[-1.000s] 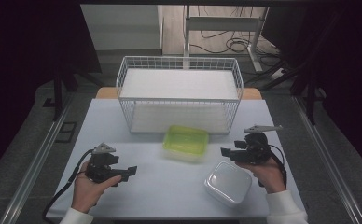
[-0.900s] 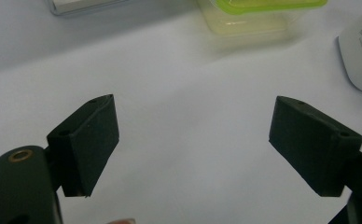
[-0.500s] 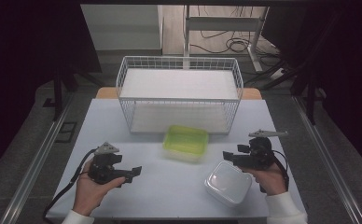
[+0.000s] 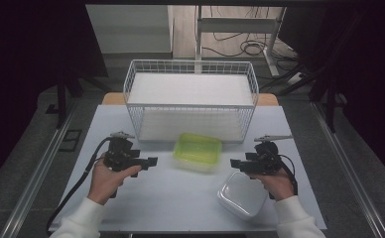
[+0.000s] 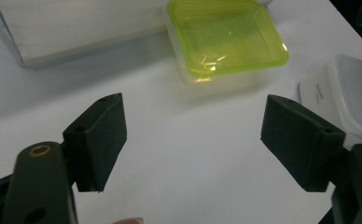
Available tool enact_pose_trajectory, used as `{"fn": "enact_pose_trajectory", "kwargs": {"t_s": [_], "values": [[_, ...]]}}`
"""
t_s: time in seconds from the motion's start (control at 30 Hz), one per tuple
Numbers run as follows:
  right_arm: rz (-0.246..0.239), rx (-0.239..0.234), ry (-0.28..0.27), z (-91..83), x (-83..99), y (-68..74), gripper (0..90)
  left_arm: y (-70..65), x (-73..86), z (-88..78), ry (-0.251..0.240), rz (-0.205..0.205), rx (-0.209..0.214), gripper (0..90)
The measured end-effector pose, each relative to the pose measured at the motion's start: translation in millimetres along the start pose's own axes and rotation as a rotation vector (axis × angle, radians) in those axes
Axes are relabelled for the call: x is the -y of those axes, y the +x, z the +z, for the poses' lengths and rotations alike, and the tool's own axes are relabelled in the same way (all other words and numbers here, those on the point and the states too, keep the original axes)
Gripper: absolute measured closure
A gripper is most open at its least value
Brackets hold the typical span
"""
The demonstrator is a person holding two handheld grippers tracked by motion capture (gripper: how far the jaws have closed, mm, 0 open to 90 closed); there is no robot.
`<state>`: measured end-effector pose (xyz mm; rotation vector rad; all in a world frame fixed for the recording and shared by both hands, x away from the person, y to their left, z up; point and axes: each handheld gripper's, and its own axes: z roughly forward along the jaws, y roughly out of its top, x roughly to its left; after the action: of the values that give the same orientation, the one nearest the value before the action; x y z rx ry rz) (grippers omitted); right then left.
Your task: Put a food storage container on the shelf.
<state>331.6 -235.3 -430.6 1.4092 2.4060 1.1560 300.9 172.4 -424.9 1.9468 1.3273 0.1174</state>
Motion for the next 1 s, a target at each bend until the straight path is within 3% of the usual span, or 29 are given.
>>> {"fn": "enact_pose_trajectory", "kwargs": {"t_s": [0.1, 0.17, 0.23, 0.4, 0.53, 0.6, 0.8, 1.0], "values": [[-0.013, -0.006, 0.007, 5.7, -5.9, -0.2, 30.3, 4.0, -16.1, 14.5, 0.036, -0.017, 0.050, 26.9], [-0.014, -0.006, 0.010, 6.8, -8.2, -0.6, 31.0, 4.9, -19.9, 17.9, 0.038, -0.015, 0.050, 29.0], [-0.012, -0.003, 0.014, 9.3, -12.5, -1.1, 32.2, 7.1, -26.9, 27.0, 0.042, -0.042, 0.064, 29.7], [0.014, 0.005, 0.033, 20.9, -16.8, -5.0, 34.8, 10.6, -39.1, 47.9, 0.073, -0.048, 0.073, 31.6], [0.065, 0.002, 0.043, 25.1, -25.7, -6.3, 37.5, 15.6, -49.5, 65.9, 0.100, -0.057, 0.083, 33.4], [0.063, 0.002, 0.044, 25.4, -28.3, -5.4, 38.9, 15.3, -51.3, 69.1, 0.104, -0.047, 0.086, 33.8], [0.065, 0.013, 0.107, 42.0, -42.0, 3.0, 42.7, 16.4, -56.0, 90.7, 0.121, -0.081, 0.127, 39.0], [0.073, -0.003, 0.146, 56.3, -48.6, 7.4, 44.9, 21.2, -58.0, 96.6, 0.132, -0.097, 0.127, 43.0]]}}
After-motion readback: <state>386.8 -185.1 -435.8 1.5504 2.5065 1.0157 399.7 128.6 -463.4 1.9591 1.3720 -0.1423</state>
